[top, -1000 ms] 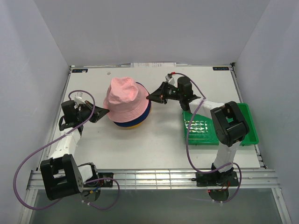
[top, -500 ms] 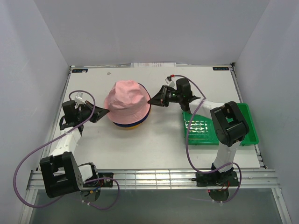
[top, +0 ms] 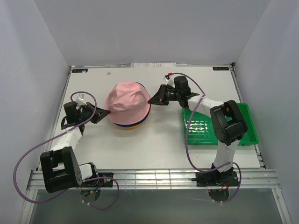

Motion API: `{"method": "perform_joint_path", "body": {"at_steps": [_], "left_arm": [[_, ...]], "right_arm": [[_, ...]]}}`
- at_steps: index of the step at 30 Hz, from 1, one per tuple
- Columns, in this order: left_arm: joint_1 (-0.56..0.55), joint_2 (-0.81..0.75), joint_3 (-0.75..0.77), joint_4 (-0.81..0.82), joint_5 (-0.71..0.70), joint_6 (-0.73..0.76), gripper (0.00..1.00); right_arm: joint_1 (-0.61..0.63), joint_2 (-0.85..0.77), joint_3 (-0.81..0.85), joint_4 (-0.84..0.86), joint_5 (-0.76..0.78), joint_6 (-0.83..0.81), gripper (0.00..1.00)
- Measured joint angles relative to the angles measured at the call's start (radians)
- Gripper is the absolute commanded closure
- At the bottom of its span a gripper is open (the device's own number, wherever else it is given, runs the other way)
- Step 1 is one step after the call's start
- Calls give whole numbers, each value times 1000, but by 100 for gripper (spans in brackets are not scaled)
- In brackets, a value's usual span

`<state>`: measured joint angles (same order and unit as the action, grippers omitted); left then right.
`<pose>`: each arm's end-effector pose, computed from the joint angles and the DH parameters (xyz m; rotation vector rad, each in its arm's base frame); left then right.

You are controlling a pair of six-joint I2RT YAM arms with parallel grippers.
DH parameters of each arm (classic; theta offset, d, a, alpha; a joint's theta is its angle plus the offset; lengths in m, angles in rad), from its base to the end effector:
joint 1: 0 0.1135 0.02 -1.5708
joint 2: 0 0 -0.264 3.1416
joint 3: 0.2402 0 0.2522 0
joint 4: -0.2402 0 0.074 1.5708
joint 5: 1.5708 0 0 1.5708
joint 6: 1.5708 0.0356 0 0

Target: Stack the hats

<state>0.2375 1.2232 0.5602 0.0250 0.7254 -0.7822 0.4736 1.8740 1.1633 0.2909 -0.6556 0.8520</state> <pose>0.2397 0.0337 0.1983 -0.7053 2.1207 -1.0997 0.3612 0.2095 0.2095 -0.0622 2.2252 1.4505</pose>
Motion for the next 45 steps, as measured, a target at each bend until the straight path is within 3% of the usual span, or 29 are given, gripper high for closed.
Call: {"method": "perform_joint_path", "body": {"at_steps": [10, 19, 28, 38, 45], "left_arm": [[0, 5, 0, 6, 1, 1, 100], [3, 56, -43, -12, -42, 15, 100], [10, -8, -31, -117, -101, 41, 97], [6, -45, 175, -190, -82, 61, 96], [8, -59, 158, -201, -54, 66, 96]], "right_arm": [[9, 48, 97, -159, 29, -108, 92], [-22, 176, 65, -354, 153, -185, 92], [-19, 169, 90, -404, 189, -214, 92], [-19, 159, 123, -446, 206, -231, 92], [-19, 138, 126, -458, 205, -231, 92]]}}
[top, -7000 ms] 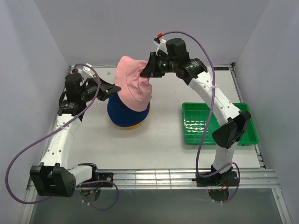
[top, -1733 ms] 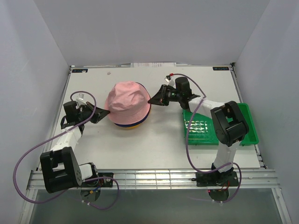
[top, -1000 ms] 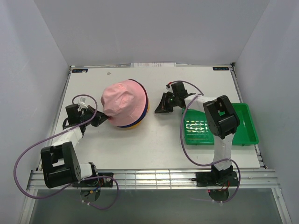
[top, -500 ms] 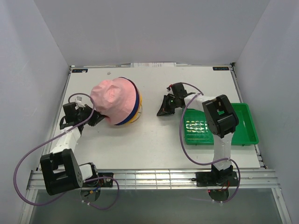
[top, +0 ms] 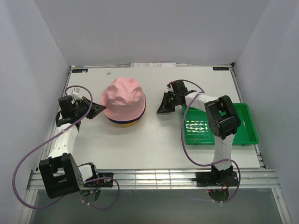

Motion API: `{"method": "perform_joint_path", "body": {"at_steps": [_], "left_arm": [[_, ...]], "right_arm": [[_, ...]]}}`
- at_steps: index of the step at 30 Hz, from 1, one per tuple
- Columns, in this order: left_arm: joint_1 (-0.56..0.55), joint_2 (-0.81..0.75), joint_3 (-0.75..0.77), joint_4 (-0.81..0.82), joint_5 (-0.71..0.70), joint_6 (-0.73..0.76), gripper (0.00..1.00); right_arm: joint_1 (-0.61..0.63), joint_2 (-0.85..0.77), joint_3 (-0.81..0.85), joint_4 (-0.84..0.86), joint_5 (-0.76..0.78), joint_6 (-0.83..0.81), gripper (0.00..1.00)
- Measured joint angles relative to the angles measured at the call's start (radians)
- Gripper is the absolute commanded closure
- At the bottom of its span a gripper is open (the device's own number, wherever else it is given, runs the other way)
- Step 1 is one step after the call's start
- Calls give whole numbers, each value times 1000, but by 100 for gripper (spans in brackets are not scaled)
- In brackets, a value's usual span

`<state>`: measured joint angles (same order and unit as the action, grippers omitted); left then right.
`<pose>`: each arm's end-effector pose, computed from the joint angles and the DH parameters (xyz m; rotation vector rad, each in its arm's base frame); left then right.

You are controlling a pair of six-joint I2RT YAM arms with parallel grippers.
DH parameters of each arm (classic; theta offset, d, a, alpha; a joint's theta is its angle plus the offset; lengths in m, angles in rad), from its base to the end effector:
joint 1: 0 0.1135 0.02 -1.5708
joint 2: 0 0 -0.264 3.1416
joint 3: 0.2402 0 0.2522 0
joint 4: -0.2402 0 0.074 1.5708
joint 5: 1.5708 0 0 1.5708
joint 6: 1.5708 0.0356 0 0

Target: Stack the hats

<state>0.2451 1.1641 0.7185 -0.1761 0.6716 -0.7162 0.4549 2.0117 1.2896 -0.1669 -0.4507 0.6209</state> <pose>0.2433 0.0380 0.2452 -0.6596 2.1081 -0.9986 0.3731 0.1998 0.1530 0.0049 2.6159 0.9872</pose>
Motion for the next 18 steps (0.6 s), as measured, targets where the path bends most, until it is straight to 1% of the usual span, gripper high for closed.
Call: {"method": "perform_joint_path", "body": {"at_steps": [5, 10, 14, 15, 18], "left_arm": [[1, -29, -39, 1, 21, -12, 96], [-6, -84, -72, 3, 24, -37, 92], [-32, -125, -101, 5, 11, -61, 89], [-42, -132, -109, 7, 2, -69, 89], [-74, -145, -134, 19, -19, -88, 85]], "right_arm": [[0, -26, 24, -15, -2, 2, 92], [0, -58, 55, -15, -19, 13, 91], [4, -108, 56, -11, -43, 45, 82], [4, -125, 54, -6, -49, 57, 77], [6, -190, 32, 28, -65, 92, 70]]}}
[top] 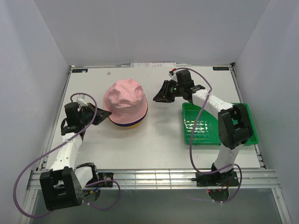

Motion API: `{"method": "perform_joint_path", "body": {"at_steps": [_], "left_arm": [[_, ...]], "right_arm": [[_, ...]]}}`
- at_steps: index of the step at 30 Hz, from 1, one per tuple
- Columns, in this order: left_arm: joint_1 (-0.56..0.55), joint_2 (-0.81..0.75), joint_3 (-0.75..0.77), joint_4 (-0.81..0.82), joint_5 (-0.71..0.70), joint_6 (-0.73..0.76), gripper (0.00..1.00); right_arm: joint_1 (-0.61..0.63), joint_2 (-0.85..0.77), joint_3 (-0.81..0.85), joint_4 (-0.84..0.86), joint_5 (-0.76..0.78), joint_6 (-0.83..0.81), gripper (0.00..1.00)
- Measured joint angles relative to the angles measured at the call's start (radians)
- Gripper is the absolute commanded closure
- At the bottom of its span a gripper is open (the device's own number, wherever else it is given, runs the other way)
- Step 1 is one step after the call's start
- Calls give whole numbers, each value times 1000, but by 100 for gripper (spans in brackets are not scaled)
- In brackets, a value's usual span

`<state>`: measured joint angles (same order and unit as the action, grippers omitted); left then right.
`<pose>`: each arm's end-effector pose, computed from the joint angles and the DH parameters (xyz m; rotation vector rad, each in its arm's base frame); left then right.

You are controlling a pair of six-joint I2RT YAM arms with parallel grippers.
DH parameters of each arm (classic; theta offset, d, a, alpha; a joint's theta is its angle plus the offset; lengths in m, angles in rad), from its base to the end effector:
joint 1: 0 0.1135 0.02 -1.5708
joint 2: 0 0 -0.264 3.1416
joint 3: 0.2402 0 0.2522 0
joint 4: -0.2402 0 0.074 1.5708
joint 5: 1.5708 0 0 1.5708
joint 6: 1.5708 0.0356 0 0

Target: Stack the hats

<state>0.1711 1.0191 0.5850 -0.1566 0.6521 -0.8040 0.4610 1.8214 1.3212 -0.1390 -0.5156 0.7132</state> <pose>0.2146 0.0152 0.2328 -0.6738 2.1102 -1.0624 0.3625 0.1996 0.2418 -0.0136 2.3909 1.1803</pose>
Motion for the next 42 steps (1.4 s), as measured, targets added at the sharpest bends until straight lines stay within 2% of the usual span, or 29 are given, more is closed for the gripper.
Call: {"method": "perform_joint_path", "body": {"at_steps": [7, 8, 11, 16, 22, 30, 35, 42], "left_arm": [[-104, -2, -42, 20, -67, -46, 76], [-119, -2, -44, 23, -74, -52, 71], [-170, -2, -50, 29, -96, -66, 64], [-214, -3, -50, 29, -107, -78, 44], [-214, -35, -34, -23, -129, -51, 32], [-216, -62, 119, -172, -230, 30, 31], [-216, -102, 154, -243, -336, 47, 30], [-216, -100, 235, -319, -459, 69, 29]], "right_arm": [[37, -79, 24, 26, -11, 37, 64], [45, -78, 39, 23, -10, 37, 64], [65, -69, 96, 9, -11, 37, 64], [89, -7, 212, -6, -11, 34, 63], [91, 71, 284, -40, -11, 24, 63], [90, 142, 397, -107, -10, -8, 63], [91, 191, 486, -156, -11, -29, 63], [91, 209, 528, -183, -10, -52, 63]]}}
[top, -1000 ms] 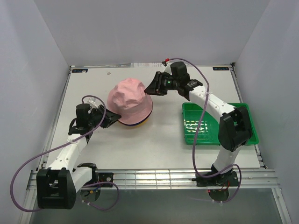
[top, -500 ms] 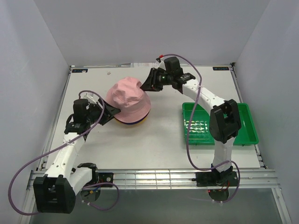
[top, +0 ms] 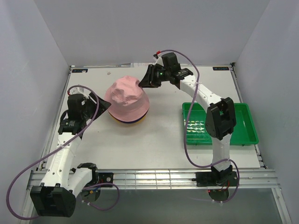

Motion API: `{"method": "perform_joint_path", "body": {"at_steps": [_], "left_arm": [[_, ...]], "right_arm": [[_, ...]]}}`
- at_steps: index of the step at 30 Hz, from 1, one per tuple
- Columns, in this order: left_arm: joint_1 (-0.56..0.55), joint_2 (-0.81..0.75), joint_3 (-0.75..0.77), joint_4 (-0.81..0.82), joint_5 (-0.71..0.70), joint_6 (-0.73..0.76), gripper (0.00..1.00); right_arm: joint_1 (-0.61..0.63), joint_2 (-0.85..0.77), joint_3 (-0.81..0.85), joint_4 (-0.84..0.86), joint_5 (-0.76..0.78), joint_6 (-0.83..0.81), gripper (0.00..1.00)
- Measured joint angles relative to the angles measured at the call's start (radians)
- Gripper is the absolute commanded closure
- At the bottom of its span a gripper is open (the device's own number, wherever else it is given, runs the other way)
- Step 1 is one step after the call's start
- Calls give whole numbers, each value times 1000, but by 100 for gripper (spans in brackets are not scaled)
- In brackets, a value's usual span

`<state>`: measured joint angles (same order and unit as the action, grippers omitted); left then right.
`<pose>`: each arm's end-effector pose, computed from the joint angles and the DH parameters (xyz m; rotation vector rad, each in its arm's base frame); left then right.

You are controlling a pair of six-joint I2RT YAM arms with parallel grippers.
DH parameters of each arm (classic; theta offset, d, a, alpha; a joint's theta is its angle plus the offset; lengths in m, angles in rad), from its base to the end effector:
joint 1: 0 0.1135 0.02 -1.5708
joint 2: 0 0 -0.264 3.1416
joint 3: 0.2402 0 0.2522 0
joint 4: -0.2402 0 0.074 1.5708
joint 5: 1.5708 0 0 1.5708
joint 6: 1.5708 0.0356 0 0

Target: Stack the hats

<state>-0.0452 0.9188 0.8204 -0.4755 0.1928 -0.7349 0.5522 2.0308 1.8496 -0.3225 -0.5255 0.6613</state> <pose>0.2005 -0.0159 0.2998 -0.6357 2.1130 -0.6531 0.3999 0.2674 0.3143 -0.2326 2.2499 1.2460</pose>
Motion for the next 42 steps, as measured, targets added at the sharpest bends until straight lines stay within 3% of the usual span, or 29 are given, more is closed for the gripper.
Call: {"method": "perform_joint_path", "body": {"at_steps": [5, 11, 18, 27, 34, 42], "left_arm": [[2, 93, 86, 1, -69, 18, 29], [42, 256, 149, 48, -58, 26, 31], [119, 364, 153, 120, 37, 28, 33], [137, 378, 72, 296, 183, -23, 37], [147, 378, 1, 389, 236, -79, 52], [147, 341, -34, 400, 243, -92, 82]], "right_arm": [[0, 0, 0, -6, -1, -12, 63], [0, 5, 12, -5, -31, -19, 62], [0, 36, 49, 42, -94, -23, 62], [-2, 85, 74, 121, -161, -21, 61], [-2, 124, 118, 151, -195, -21, 61], [-2, 124, 116, 166, -196, -26, 61]]}}
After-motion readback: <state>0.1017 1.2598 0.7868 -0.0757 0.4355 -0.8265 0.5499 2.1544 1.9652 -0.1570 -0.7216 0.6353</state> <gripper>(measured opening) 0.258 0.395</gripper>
